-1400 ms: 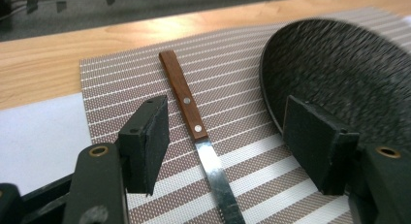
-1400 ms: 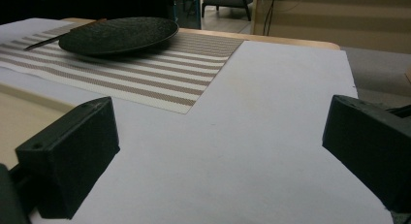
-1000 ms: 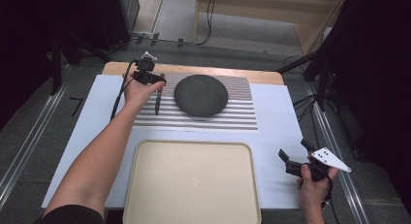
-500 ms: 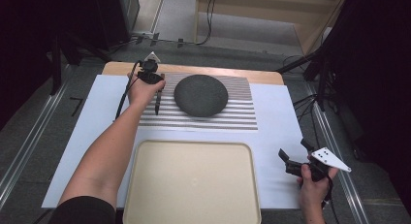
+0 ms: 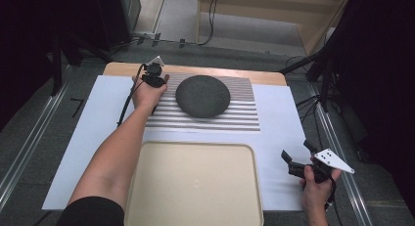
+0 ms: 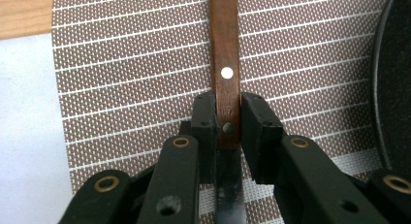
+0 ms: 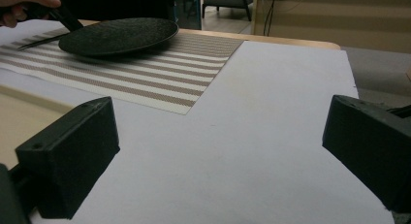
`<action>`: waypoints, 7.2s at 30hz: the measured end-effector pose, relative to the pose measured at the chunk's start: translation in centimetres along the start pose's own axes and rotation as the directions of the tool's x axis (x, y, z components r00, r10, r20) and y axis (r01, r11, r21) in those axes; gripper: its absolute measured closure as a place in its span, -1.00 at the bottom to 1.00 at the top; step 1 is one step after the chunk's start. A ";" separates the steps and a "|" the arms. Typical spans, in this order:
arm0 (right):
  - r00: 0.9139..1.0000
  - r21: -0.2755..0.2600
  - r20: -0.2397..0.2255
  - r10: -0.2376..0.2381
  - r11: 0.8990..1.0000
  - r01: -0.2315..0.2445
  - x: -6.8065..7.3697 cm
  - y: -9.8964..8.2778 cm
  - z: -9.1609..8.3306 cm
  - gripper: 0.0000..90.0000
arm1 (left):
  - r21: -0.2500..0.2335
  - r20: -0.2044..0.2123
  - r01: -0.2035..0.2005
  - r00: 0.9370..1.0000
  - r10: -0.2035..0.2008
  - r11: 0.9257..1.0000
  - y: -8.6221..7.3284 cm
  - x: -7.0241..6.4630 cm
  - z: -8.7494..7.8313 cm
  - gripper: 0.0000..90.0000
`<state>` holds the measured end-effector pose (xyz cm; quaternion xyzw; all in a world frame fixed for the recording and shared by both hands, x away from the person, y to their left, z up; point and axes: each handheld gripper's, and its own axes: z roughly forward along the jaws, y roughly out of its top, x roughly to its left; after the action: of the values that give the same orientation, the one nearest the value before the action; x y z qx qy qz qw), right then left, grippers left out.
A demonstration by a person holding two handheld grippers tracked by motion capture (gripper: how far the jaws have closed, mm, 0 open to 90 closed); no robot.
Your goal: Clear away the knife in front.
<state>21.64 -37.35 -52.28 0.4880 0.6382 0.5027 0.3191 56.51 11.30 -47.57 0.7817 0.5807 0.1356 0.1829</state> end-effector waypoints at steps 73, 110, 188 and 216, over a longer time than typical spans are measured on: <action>1.000 0.005 0.009 0.011 1.000 -0.011 0.0 0.0 0.0 -1.00 | -0.058 0.138 -0.112 0.983 0.119 0.992 -4.3 1.1 -2.5 0.72; 1.000 0.006 0.010 0.002 1.000 -0.002 0.0 0.0 0.1 -1.00 | -0.191 0.243 -0.181 0.944 0.225 0.965 -7.9 -0.9 -9.5 0.72; 1.000 0.014 0.011 -0.004 1.000 0.004 0.1 0.0 0.1 -1.00 | -0.277 0.397 -0.175 0.875 0.279 0.945 -27.2 -4.3 -14.7 0.72; 0.999 0.031 0.034 -0.024 0.999 0.023 0.3 0.0 0.3 -1.00 | -0.198 0.391 -0.173 0.889 0.239 0.965 -30.4 -4.7 -13.0 0.71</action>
<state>21.76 -36.94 -52.34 0.4939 0.6459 0.4808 0.3282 23.60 16.37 -49.36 0.8329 0.4302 0.0323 0.3466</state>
